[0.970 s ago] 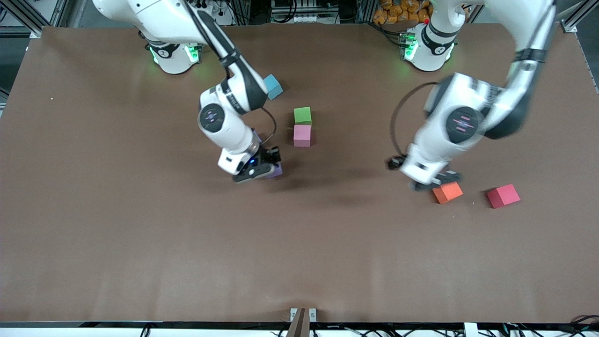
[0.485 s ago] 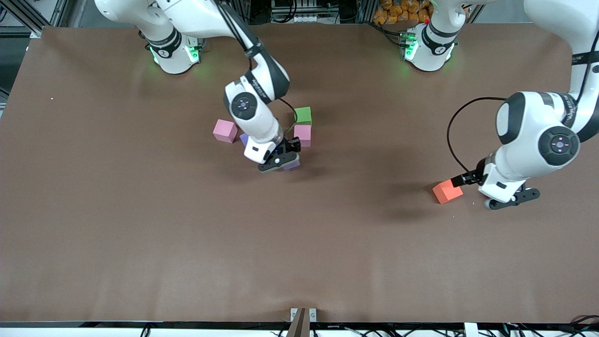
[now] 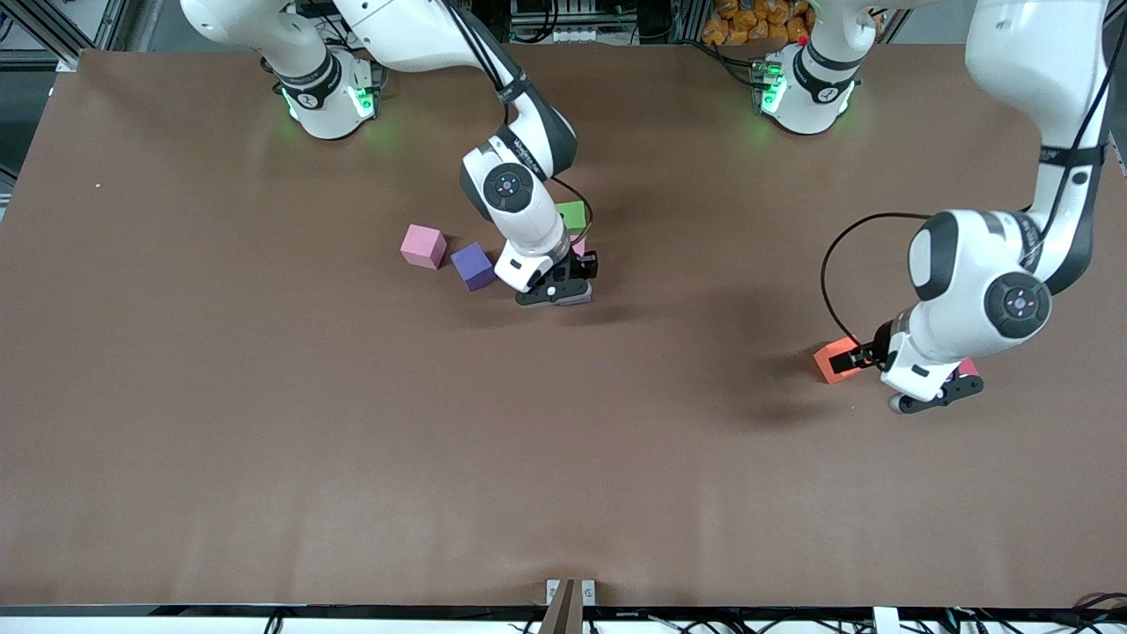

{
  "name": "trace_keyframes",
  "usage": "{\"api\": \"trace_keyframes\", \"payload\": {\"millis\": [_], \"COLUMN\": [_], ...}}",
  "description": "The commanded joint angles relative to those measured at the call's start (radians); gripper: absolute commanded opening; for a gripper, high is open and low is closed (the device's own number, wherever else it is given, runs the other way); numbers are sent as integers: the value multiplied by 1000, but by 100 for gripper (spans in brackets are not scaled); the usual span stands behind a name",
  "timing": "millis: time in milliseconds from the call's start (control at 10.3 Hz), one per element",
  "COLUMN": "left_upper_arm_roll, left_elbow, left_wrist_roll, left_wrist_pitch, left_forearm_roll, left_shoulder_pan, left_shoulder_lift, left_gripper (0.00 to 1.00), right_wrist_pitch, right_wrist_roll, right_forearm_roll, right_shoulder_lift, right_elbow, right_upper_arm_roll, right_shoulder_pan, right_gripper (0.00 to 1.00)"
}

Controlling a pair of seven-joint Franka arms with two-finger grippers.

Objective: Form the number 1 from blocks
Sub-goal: 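Place the purple cube below the pink cube while the left gripper reaches orange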

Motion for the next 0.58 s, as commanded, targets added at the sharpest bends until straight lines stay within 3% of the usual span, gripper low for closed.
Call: {"api": "trace_keyframes", "payload": {"millis": [0, 97, 194, 291, 485], "left_upper_arm_roll": [22, 26, 28, 29, 29], "left_elbow": [-24, -24, -24, -24, -24], "left_wrist_roll": [23, 23, 23, 23, 23], "left_wrist_pitch": [46, 51, 52, 54, 74], "left_forearm_roll": [-25, -25, -25, -25, -25], "left_shoulder_pan": [-6, -8, -6, -6, -6], "left_shoulder_lift": [20, 32, 41, 46, 70], "left_gripper": [100, 100, 100, 100, 100], "right_wrist_pitch": [-3, 0, 0, 0, -16], "right_wrist_roll": [27, 27, 27, 28, 19], "right_forearm_roll": [11, 11, 10, 10, 10], "right_shoulder_lift": [6, 1, -3, -13, -89], "right_elbow": [-2, -23, -31, -40, -50], "right_upper_arm_roll": [-17, -15, -15, -14, -12], "right_shoulder_pan": [19, 21, 22, 19, -30], "right_gripper": [45, 45, 68, 100, 100]}}
